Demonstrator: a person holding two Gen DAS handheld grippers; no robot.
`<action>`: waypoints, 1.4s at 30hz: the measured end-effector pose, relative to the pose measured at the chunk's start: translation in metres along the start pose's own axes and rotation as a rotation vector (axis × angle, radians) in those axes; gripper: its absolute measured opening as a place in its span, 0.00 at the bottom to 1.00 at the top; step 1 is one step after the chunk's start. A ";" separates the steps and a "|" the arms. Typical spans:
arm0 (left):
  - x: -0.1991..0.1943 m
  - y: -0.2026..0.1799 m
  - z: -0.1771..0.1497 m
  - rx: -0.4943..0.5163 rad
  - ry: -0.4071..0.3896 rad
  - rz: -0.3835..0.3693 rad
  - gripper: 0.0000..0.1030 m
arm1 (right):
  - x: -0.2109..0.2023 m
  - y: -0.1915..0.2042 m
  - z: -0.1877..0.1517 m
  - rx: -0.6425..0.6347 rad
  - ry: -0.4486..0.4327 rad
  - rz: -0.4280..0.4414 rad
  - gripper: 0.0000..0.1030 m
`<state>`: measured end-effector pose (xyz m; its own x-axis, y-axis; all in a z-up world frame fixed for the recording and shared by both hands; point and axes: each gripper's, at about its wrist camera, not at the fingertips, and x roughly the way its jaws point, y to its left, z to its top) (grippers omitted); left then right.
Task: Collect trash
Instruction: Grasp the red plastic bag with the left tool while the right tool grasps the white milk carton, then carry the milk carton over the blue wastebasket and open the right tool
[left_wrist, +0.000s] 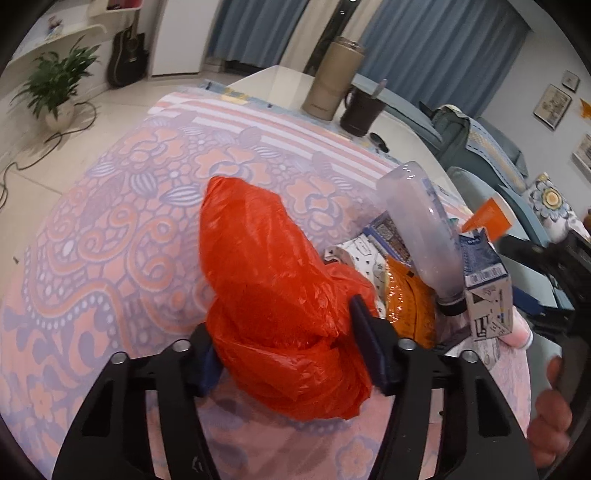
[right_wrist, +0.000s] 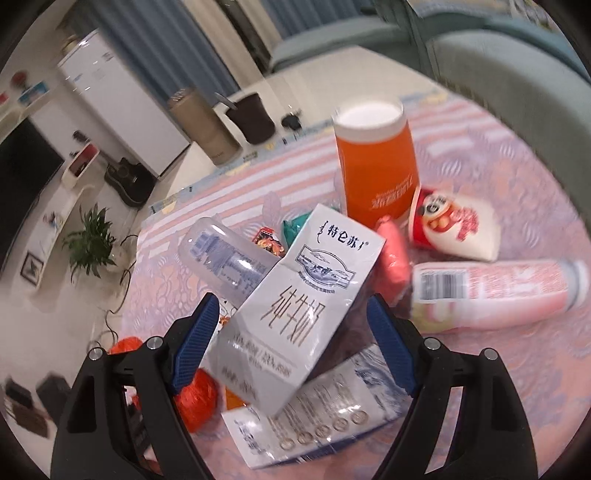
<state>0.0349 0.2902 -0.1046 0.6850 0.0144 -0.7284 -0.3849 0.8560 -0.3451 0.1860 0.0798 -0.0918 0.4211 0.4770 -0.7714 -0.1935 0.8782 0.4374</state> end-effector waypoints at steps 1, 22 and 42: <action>-0.001 -0.002 0.000 0.013 -0.002 -0.003 0.49 | 0.005 -0.001 0.001 0.024 0.023 0.023 0.76; -0.071 -0.061 -0.008 0.171 -0.151 -0.160 0.38 | -0.030 -0.017 -0.006 -0.076 0.008 -0.016 0.52; -0.078 -0.325 -0.048 0.541 -0.135 -0.462 0.38 | -0.253 -0.218 -0.007 -0.059 -0.428 -0.383 0.52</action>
<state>0.0763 -0.0138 0.0360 0.7879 -0.3765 -0.4874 0.2981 0.9256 -0.2332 0.1157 -0.2320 0.0051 0.7895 0.0787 -0.6087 -0.0006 0.9919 0.1274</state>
